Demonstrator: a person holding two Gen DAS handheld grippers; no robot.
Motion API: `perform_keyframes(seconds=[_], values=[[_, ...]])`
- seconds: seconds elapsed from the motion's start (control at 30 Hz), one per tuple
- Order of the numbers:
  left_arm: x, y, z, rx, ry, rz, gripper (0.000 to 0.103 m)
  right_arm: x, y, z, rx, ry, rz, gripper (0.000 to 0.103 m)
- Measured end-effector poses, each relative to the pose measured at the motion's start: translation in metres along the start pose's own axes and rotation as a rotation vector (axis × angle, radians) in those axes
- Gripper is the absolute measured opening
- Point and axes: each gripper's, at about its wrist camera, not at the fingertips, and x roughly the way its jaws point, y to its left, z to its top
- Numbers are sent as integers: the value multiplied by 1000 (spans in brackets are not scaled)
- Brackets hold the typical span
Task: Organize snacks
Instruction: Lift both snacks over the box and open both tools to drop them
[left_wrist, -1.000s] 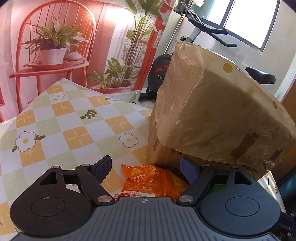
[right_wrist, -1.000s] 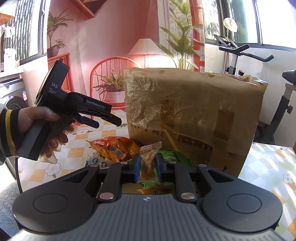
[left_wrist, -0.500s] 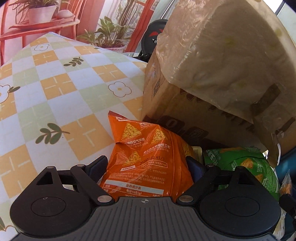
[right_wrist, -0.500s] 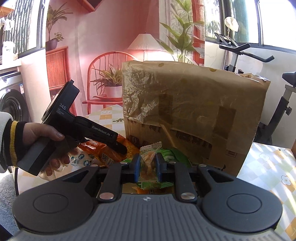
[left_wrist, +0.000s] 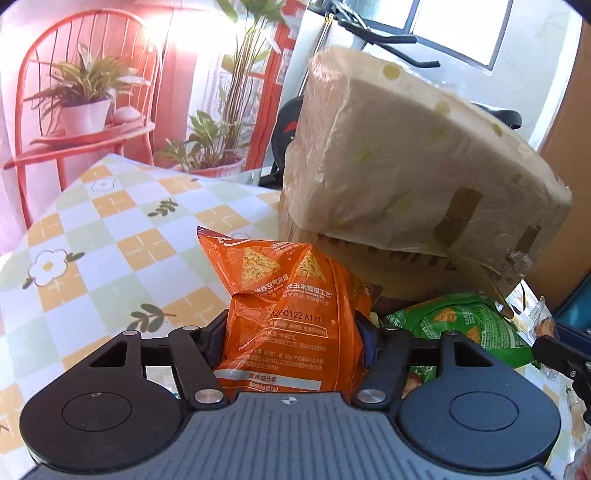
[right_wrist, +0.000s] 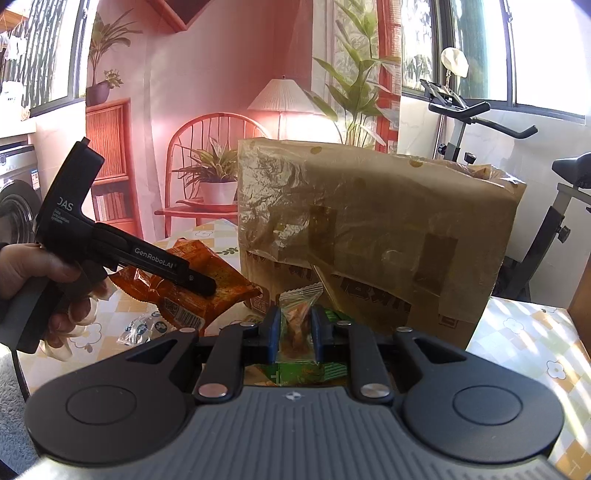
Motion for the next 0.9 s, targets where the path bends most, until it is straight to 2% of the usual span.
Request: perform_keyframes(seconds=[0.23,0.53,0.67,0.8,0.9], values=[[-55,-16,16,72,-144,31,68,-8,-3,20,-17,-69,-25,19],[-96,-63,75,162,-313,-10,68,-1,-36,91,-53,-183,-62,19],[-85,-104,121,282,-347,15,68,26,-67,117,-30,-188,-107,19],[-52,-140,161,341,-354,47,68,61,-100,125,49,-136,-127,19],[-17,-157,179,378,-314,86,68,82,-118,126,91,-88,-139,19]])
